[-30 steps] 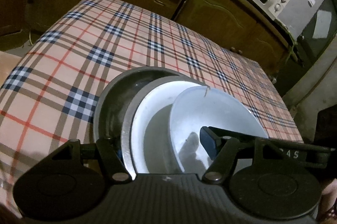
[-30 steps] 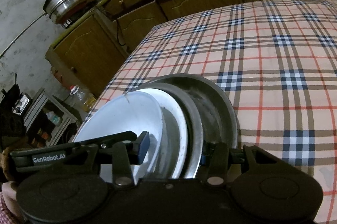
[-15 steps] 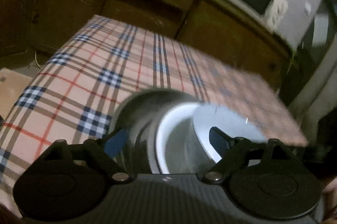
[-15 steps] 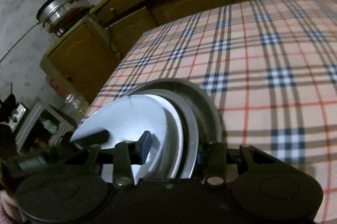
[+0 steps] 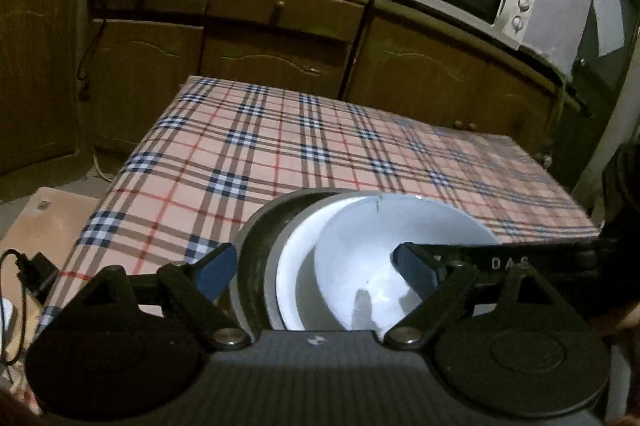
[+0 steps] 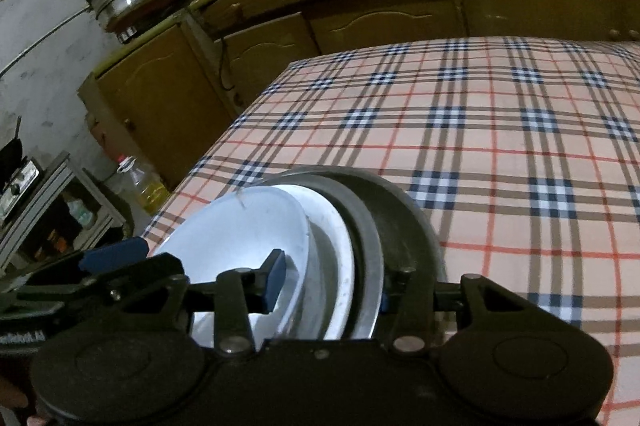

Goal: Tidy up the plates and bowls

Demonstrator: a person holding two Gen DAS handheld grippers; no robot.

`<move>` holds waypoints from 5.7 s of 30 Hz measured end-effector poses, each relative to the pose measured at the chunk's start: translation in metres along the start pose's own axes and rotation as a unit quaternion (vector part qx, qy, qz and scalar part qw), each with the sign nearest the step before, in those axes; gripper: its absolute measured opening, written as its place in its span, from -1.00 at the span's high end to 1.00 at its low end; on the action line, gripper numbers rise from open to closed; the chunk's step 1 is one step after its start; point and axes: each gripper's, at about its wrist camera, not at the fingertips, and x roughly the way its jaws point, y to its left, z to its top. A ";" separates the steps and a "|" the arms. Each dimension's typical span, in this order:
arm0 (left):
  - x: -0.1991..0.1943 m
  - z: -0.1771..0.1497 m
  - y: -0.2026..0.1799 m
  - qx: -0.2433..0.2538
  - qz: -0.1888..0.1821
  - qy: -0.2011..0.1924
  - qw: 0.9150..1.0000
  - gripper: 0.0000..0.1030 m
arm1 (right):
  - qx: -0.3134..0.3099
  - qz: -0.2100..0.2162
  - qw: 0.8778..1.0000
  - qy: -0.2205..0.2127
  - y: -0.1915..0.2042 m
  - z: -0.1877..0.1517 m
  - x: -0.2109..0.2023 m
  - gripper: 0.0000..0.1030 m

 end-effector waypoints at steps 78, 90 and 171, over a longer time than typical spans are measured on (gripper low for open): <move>0.000 -0.013 -0.009 0.013 0.097 -0.025 0.995 -0.89 | -0.107 -0.083 0.991 -0.020 0.029 -0.010 -0.101 -0.58; -0.057 -0.031 -0.049 -0.039 0.088 0.005 0.995 -1.00 | -0.150 -0.067 0.986 -0.030 0.042 -0.054 -0.121 -0.58; -0.050 -0.064 -0.097 -0.022 0.162 0.089 0.983 -1.00 | -0.108 -0.042 0.993 -0.014 0.035 -0.092 -0.126 -0.59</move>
